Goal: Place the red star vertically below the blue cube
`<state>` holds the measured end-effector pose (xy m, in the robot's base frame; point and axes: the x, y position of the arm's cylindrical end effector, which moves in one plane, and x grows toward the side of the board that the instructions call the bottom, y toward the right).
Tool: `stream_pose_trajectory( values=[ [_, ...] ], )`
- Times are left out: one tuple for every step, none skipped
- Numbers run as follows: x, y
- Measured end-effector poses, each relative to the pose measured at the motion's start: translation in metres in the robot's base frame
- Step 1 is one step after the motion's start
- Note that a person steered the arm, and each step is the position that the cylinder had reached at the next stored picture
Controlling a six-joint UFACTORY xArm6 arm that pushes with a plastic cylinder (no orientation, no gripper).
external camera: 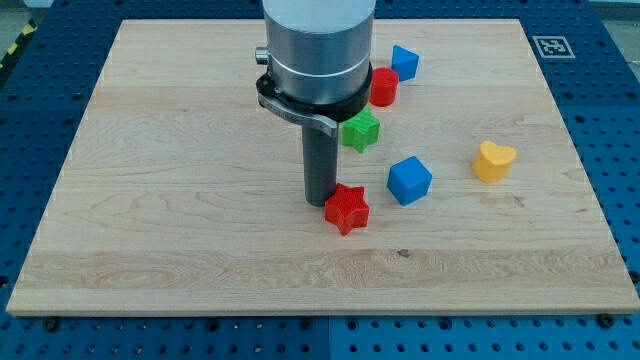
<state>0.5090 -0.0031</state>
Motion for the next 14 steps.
stream_pose_trajectory(
  values=[
    [0.012,0.001],
    [0.030,0.015],
    [0.039,0.046],
    [0.040,0.067],
    [0.040,0.065],
    [0.045,0.051],
    [0.076,0.048],
    [0.102,0.085],
    [0.110,0.141],
    [0.106,0.195],
    [0.081,0.227],
    [0.034,0.230],
    [-0.011,0.230],
    [-0.017,0.230]
  ],
)
